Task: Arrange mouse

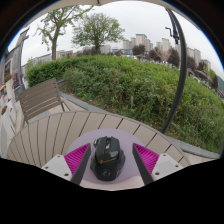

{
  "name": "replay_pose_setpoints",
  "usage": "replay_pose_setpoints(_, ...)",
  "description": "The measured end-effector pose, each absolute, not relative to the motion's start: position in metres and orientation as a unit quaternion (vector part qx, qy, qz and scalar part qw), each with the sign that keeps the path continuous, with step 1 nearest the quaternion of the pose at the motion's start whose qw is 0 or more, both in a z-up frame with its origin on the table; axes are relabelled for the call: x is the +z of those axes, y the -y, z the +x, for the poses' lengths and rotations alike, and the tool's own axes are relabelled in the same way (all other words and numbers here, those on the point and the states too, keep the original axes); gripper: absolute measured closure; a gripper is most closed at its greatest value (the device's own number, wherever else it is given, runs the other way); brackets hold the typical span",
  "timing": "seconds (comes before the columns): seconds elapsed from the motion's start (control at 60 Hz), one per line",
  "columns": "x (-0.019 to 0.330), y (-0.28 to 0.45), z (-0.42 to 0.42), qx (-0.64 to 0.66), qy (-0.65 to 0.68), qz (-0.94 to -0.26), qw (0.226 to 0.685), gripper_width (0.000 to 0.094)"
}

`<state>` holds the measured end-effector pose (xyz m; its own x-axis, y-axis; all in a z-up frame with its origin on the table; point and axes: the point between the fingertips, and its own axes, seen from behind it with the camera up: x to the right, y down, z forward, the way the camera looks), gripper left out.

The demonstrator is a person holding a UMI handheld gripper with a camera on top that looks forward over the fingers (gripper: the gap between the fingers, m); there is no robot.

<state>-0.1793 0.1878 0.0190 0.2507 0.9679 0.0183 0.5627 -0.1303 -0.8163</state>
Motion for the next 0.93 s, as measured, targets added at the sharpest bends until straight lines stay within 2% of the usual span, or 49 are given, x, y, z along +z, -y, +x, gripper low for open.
replay_pose_setpoints(0.133, 0.084, -0.175, -0.134, 0.275, 0.555, -0.693, 0.369, 0.0086)
replay_pose_setpoints(0.283, 0.153, -0.149, -0.035, 0.26, 0.575, -0.702, 0.331, 0.0087)
replay_pose_setpoints(0.5, 0.222, -0.122, 0.096, 0.252, 0.581, -0.707, 0.314, 0.0081)
replay_pose_setpoints(0.7, 0.259, -0.099, 0.153, 0.267, 0.585, -0.688, 0.337, 0.0085)
replay_pose_setpoints(0.933, 0.263, -0.088, 0.175, 0.278, 0.571, -0.697, 0.333, 0.0087)
